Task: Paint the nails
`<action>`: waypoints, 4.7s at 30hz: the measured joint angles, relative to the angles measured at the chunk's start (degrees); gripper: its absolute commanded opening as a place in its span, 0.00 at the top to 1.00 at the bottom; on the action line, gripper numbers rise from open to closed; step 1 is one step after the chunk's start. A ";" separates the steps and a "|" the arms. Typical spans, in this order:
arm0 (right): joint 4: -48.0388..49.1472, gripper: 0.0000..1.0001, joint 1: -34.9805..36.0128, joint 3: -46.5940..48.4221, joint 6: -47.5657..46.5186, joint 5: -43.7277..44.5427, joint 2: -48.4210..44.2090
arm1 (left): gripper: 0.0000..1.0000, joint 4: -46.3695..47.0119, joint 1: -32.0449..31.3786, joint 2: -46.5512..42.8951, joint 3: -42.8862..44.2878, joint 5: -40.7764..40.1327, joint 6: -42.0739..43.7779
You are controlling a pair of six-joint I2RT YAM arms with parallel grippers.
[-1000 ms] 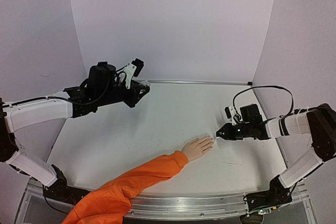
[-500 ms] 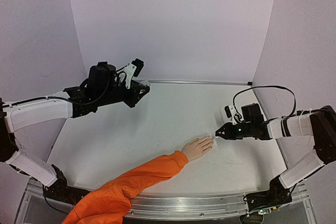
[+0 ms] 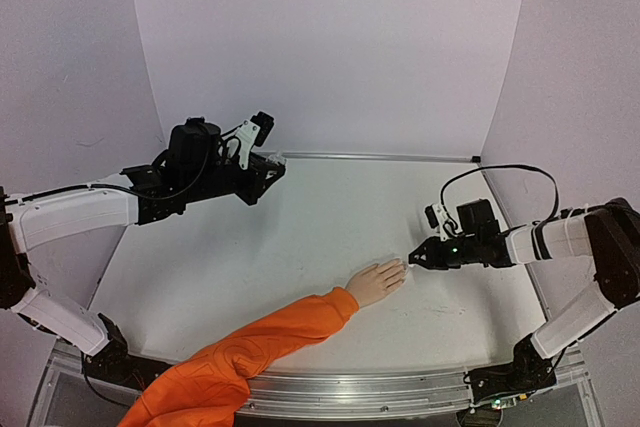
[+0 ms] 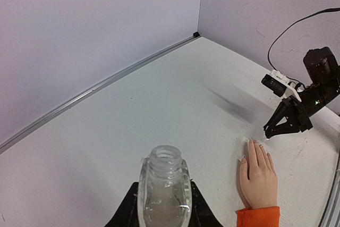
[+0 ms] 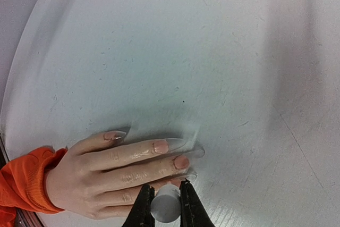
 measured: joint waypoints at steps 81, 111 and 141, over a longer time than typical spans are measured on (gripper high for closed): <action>-0.02 1.00 0.31 0.31 0.37 1.38 0.20 | 1.00 0.00 0.07 -1.11 0.00 -0.04 0.00; 0.24 1.00 0.42 1.05 1.42 4.39 2.40 | 1.00 0.00 0.11 -1.11 0.00 -0.04 0.04; -0.35 1.00 0.42 0.66 1.84 4.59 -3.56 | 1.00 0.00 0.13 -1.11 0.02 0.00 0.02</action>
